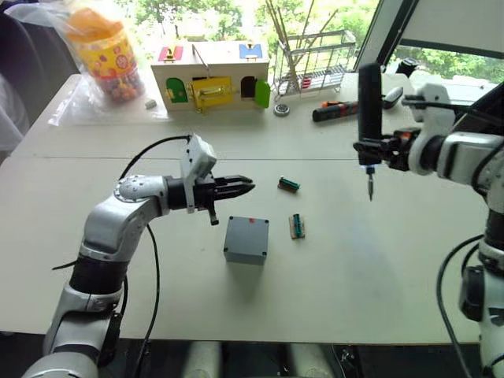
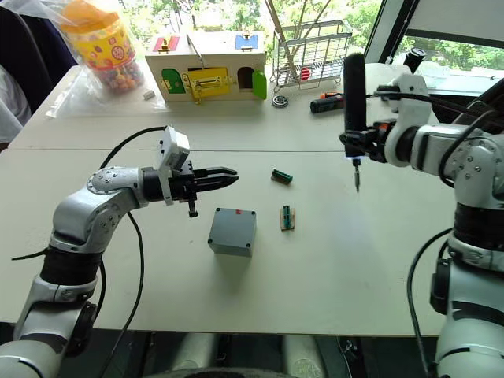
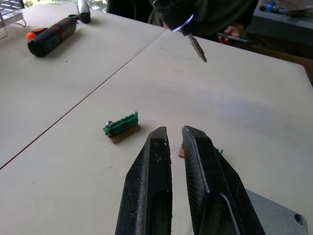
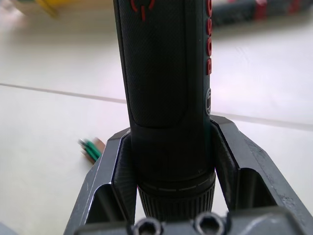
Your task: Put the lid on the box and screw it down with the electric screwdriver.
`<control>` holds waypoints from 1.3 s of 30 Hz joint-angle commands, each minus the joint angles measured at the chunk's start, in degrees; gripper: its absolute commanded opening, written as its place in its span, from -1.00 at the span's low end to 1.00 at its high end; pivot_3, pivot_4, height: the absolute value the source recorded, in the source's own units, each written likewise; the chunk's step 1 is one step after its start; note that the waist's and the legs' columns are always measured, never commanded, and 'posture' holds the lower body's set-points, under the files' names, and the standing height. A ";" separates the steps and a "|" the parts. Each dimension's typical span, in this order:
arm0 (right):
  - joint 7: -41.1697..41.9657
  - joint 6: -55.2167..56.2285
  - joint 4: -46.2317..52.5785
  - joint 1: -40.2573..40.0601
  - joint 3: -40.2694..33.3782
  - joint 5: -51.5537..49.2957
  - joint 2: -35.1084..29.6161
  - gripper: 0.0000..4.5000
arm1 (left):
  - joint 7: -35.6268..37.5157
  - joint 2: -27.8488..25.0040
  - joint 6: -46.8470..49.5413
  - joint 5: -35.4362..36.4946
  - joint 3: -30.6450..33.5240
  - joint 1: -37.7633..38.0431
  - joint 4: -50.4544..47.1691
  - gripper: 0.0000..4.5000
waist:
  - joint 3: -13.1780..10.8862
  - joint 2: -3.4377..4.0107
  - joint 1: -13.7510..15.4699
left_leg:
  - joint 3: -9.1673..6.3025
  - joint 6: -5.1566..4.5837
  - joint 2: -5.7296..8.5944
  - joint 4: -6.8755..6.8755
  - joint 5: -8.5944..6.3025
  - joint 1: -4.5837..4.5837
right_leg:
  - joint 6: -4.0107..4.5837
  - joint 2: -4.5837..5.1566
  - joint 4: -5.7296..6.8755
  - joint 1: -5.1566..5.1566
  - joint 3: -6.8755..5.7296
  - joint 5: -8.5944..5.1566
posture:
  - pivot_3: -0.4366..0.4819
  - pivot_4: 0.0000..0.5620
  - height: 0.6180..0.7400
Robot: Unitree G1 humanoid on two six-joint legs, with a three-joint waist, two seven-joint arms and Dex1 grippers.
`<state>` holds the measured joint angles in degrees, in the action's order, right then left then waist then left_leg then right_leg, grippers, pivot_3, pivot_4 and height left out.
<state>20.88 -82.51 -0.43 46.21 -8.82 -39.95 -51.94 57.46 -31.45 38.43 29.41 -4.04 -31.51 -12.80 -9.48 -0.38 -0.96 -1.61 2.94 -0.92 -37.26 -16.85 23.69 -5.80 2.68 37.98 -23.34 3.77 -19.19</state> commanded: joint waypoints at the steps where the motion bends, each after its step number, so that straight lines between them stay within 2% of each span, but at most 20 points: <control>1: 7.13 -5.98 -5.28 0.03 3.15 -0.77 -5.04 -0.25 | 3.42 -2.86 -0.63 0.22 -2.92 2.17 -4.90 -0.80 | -0.02 0.01 -0.29 | 0.01 -0.01 0.00 0.01 -0.01 0.00 | 0.00 -0.02 -0.01 0.00 0.01 0.00 | -0.05 -0.47 0.94; 7: 15.27 -9.99 -15.55 0.71 11.14 -4.06 -9.41 -0.25 | 5.48 -7.70 -2.73 -2.12 -6.76 6.30 -10.87 -0.80 | -0.52 0.13 -0.25 | -0.03 -0.34 -0.02 -0.03 0.12 -0.18 | -0.17 -0.21 0.20 -0.03 0.06 0.09 | -0.05 -0.47 0.94; 11: 17.23 -9.99 -21.94 3.47 14.13 -2.11 -8.23 -0.25 | 4.35 -7.95 -2.77 -1.83 -5.99 6.86 -11.18 -0.80 | -0.55 0.14 0.01 | -0.06 -0.41 0.02 -0.09 0.31 -0.21 | -0.29 -0.20 0.27 0.03 0.06 0.25 | -0.05 -0.47 0.94; 19: 18.95 -9.99 -22.96 4.09 16.08 0.79 -5.82 -0.25 | 3.88 -8.26 -3.23 -2.12 -5.47 6.99 -9.27 -0.80 | -0.56 0.10 0.15 | -0.05 -0.44 0.06 -0.09 0.31 -0.17 | -0.33 -0.12 0.15 0.06 0.05 0.26 | -0.05 -0.47 0.94; 21: 18.89 -9.98 -22.74 3.60 15.89 1.64 -5.45 0.21 | 3.95 -8.31 -3.34 -2.22 -5.26 6.70 -8.45 -0.80 | -0.56 0.10 0.16 | -0.05 -0.43 0.06 -0.11 0.31 -0.17 | -0.34 -0.12 0.18 0.06 0.05 0.27 | -0.05 -0.47 0.94; 22: 18.74 -9.48 -22.26 2.96 15.90 2.25 -5.49 0.34 | 3.89 -8.32 -3.49 -2.28 -4.80 6.30 -7.37 -0.80 | -0.56 0.10 0.16 | -0.06 -0.43 0.06 -0.13 0.31 -0.17 | -0.34 -0.12 0.19 0.07 0.04 0.27 | -0.05 -0.47 0.94; 25: 18.96 -6.33 -20.04 1.51 16.34 4.00 -6.17 0.91 | 3.43 -8.16 -3.55 -1.67 -2.68 5.14 -4.22 -0.80 | -0.54 0.06 0.16 | -0.09 -0.44 0.06 -0.21 0.31 -0.17 | -0.34 -0.12 0.23 0.12 0.01 0.27 | -0.05 -0.47 0.94; 26: 19.13 -5.31 -19.35 1.27 16.38 4.46 -6.38 0.99 | 3.29 -8.07 -3.49 -1.29 -1.92 4.88 -3.43 -0.80 | -0.54 0.06 0.15 | -0.11 -0.44 0.06 -0.28 0.31 -0.17 | -0.37 -0.12 0.23 0.17 -0.02 0.28 | -0.05 -0.47 0.94; 32: 24.62 5.49 -11.25 0.92 12.00 4.57 -8.62 0.99 | -0.82 -6.61 -3.63 0.05 5.91 4.49 4.40 -0.80 | -0.56 0.09 0.15 | -0.09 -0.52 0.08 -0.52 0.26 -0.14 | -0.50 -0.08 0.26 0.20 -0.02 0.35 | -0.05 -0.47 0.94; 33: 25.21 9.04 -7.66 -0.18 8.60 3.40 -7.56 0.99 | -1.22 -6.34 -2.61 1.06 7.05 5.31 4.62 -0.80 | -0.56 0.09 0.15 | -0.09 -0.54 0.07 -0.53 0.25 -0.13 | -0.50 -0.08 0.26 0.20 -0.03 0.35 | -0.05 -0.47 0.94; 36: 25.30 21.69 3.86 -6.05 -0.11 2.00 -2.40 0.99 | -1.27 -6.50 -0.81 2.16 7.88 7.71 4.65 -0.80 | -0.55 0.07 -0.06 | -0.09 -0.61 0.04 -0.54 0.20 -0.11 | -0.51 -0.08 0.24 0.20 -0.02 0.35 | -0.05 -0.47 0.94; 39: 27.51 27.41 17.41 -15.84 0.99 1.24 0.47 0.99 | -0.69 -7.57 -0.24 0.89 5.50 10.11 3.85 -0.80 | -0.52 0.02 0.22 | -0.13 -0.61 0.00 -0.57 0.20 -0.11 | -0.51 -0.12 0.30 0.20 -0.06 0.35 | -0.05 -0.47 0.94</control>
<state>46.53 -58.39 9.60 33.52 -7.82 -37.23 -52.68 56.25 -38.10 37.90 30.45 1.83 -22.18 -7.19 -10.00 -0.35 -0.74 -1.75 2.32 -0.92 -37.82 -16.65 23.58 -6.31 2.57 38.27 -23.14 3.72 -18.84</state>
